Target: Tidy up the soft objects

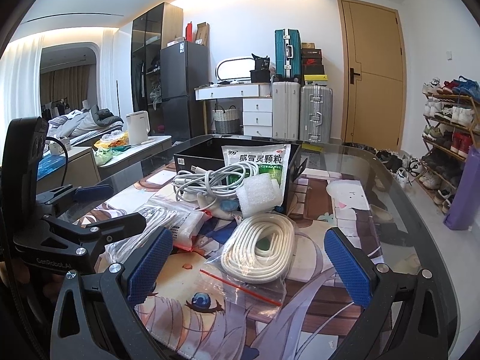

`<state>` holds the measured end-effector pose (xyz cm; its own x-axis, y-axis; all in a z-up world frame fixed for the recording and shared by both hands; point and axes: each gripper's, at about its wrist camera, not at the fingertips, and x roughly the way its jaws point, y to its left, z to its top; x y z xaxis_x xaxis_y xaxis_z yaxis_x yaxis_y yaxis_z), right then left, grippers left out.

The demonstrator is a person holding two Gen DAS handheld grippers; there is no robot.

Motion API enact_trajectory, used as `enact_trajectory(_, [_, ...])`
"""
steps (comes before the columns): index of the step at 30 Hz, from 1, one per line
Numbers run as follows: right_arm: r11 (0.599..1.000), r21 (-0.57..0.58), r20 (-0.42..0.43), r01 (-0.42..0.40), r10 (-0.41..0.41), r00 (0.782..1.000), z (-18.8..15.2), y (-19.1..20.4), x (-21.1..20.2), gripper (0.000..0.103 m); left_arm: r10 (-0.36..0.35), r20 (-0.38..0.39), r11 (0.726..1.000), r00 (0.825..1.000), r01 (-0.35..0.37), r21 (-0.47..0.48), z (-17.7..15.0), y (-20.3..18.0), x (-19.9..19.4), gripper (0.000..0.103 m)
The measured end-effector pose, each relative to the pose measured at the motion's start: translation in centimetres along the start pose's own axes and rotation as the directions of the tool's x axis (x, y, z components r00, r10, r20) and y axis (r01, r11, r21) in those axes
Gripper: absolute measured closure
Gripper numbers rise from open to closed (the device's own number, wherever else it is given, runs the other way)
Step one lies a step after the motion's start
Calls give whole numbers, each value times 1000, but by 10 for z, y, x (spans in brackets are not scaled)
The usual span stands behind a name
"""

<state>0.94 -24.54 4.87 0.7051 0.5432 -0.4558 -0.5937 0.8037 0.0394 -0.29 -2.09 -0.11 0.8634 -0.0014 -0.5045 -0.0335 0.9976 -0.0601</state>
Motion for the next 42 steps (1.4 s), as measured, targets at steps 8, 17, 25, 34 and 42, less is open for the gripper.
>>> enact_trajectory(8, [1000,6,0,4,-4,1000,1,-2,2,0,2,-4,1000,1000,-2,-3,0,3,2,0])
enact_trajectory(17, [1000,-5,-23,7,-7,1000,2,-2,6,0,-7,-8,1000,1000,7,-9,1,5,2,0])
enact_trajectory(25, [1000,7,-76,25,-25,997,0,-5,17,0,-24,-36,1000,999,24,8,-1,3,6,0])
enact_trajectory(34, [999,31,-140,44,-40,989,0,-8,33,1,-25,-110,999,994,28,28,-7,1,18,0])
enact_trajectory(42, [996,53,-206,65,-53,977,5,-14,58,1,-28,-161,1000,987,29,6,-13,3,27,0])
